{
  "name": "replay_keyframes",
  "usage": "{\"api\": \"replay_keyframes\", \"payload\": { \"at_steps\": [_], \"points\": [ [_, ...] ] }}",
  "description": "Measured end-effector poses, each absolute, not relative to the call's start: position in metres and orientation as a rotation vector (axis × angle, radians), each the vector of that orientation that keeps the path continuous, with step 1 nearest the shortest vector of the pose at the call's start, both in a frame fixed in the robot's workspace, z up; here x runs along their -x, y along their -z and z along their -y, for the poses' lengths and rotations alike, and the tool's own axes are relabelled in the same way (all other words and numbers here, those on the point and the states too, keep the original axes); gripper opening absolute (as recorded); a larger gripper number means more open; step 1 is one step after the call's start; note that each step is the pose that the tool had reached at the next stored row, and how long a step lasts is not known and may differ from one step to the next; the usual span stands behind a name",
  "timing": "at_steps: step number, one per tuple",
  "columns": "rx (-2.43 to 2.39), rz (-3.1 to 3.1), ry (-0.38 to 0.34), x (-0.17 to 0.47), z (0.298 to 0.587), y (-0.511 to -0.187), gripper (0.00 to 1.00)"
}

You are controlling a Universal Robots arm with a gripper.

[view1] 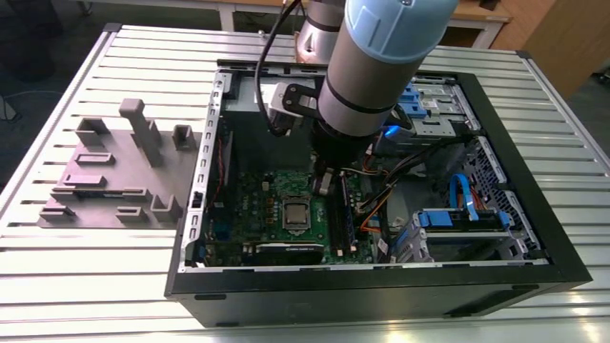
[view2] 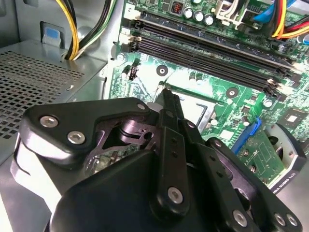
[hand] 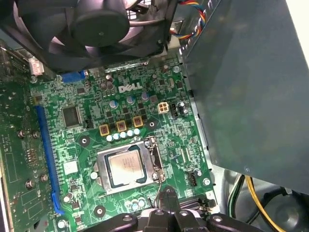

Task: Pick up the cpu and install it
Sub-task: 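Install the first cpu locking lever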

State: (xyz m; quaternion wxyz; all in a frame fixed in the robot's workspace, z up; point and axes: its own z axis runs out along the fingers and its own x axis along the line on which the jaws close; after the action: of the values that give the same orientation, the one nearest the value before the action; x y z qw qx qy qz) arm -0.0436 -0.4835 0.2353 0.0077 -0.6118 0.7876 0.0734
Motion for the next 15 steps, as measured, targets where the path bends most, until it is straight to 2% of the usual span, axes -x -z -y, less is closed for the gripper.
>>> {"api": "replay_keyframes", "payload": {
  "at_steps": [2,6,15],
  "points": [
    [1.919,-2.466,-0.218,0.0436,0.4835,-0.2354,0.1],
    [1.947,-2.491,-0.149,0.0439,0.4835,-0.235,0.1],
    [2.003,-2.465,-0.11,0.0442,0.4835,-0.2317,0.1]
  ]
}}
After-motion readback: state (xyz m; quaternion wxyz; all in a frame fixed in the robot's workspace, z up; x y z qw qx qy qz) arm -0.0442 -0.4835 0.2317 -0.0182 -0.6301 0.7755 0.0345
